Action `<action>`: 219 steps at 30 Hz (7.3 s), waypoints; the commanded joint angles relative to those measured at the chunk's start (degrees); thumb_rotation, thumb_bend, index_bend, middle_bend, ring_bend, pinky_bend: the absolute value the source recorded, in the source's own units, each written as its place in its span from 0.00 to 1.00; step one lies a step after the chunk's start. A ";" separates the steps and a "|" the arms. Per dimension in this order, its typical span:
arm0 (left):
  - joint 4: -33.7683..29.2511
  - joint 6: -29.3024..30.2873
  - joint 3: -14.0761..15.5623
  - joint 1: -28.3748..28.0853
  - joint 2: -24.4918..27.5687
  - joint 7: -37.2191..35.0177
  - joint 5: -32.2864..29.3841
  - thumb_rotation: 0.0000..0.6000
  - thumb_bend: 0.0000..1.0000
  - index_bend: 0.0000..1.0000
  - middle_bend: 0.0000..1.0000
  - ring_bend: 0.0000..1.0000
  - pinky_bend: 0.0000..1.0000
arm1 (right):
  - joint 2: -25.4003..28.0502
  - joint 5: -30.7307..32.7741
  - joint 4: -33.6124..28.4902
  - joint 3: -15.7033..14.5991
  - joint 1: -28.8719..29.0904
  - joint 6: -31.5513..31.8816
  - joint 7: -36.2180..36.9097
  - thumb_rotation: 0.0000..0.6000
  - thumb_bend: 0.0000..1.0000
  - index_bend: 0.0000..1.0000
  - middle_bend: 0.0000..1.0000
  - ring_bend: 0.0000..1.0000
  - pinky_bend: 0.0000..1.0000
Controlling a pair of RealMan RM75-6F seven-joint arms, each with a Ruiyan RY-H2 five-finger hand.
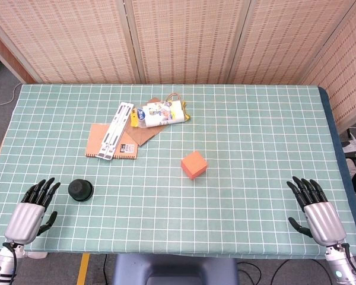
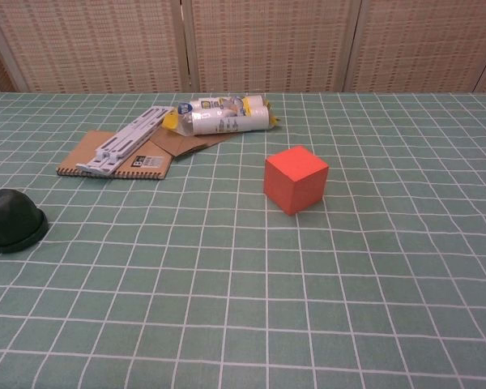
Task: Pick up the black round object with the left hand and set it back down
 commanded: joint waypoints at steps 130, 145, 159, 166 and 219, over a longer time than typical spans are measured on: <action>-7.83 -39.67 -18.03 -25.27 8.21 -75.50 -16.26 1.00 0.46 0.64 0.71 0.66 0.91 | 0.74 -2.16 -0.51 -1.41 0.59 -0.51 1.66 1.00 0.18 0.00 0.00 0.00 0.00; 0.78 -41.73 -15.66 -27.56 7.26 -89.66 -10.34 1.00 0.46 0.64 0.71 0.66 0.90 | 1.35 -1.85 -0.64 -1.18 0.53 -0.14 2.81 1.00 0.18 0.00 0.00 0.00 0.00; 9.27 -52.66 -4.24 -33.83 7.46 -27.16 -10.21 1.00 0.45 0.64 0.71 0.66 0.88 | 1.31 -1.77 -0.45 -0.88 0.38 0.30 1.51 1.00 0.18 0.00 0.00 0.00 0.00; 1.34 -52.65 2.42 -39.41 7.83 17.21 -43.06 1.00 0.46 0.65 0.71 0.65 0.87 | 1.18 -1.44 -0.38 -0.89 0.77 -0.67 1.48 1.00 0.18 0.00 0.00 0.00 0.00; -11.63 -30.32 9.35 -44.83 2.86 40.45 -71.25 1.00 0.40 0.00 0.00 0.00 0.27 | 1.71 -1.55 -1.26 -1.49 0.81 -1.23 2.05 1.00 0.18 0.00 0.00 0.00 0.00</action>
